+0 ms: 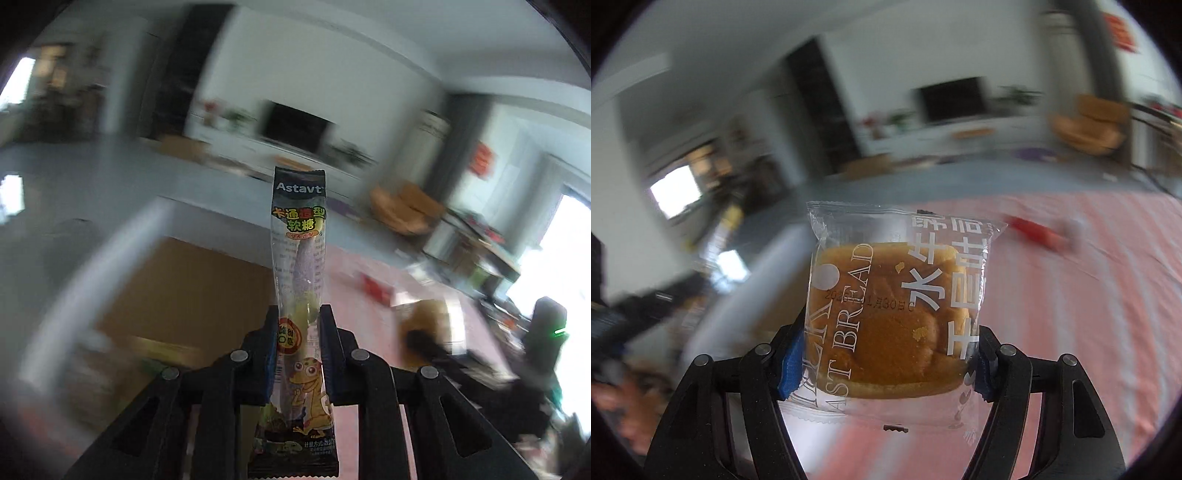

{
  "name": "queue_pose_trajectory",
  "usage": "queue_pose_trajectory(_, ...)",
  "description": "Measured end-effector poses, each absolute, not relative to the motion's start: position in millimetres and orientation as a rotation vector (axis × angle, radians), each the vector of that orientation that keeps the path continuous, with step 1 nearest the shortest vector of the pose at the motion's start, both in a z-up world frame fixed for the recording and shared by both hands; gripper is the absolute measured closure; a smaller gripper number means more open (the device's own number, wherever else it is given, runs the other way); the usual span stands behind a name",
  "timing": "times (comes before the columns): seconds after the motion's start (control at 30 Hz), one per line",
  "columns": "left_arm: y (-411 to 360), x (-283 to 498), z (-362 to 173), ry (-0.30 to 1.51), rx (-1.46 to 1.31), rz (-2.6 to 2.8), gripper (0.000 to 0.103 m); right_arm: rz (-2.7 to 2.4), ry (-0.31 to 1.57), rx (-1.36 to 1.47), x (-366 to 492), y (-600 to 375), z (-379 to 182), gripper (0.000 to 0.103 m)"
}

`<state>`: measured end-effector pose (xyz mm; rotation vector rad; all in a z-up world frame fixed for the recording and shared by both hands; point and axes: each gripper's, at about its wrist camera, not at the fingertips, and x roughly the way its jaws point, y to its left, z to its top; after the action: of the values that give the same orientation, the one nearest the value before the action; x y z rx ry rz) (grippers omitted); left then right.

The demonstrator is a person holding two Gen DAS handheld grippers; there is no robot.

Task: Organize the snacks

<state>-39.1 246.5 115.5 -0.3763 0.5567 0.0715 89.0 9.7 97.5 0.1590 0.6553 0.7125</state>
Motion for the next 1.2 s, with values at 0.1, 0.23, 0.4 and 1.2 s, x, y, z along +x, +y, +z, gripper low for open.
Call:
queue_pose_trajectory(0.1,288,-47,104,0.592,-0.342,0.273,0.067,0.86,0.751,0.134,91,74,100,0.028)
queue_pose_trajectory(0.23,326,-56,79,0.648,-0.356,0.48,0.022,0.967,0.937,0.094,103,133,70,0.023)
queue_pose_trajectory(0.4,325,-56,72,0.614,-0.421,0.467,0.022,0.986,0.891,0.21,115,99,62,0.022)
queue_pose_trajectory(1.2,-28,128,-54,0.898,0.001,-0.219,0.009,-0.086,0.885,0.149,155,-235,-103,0.018)
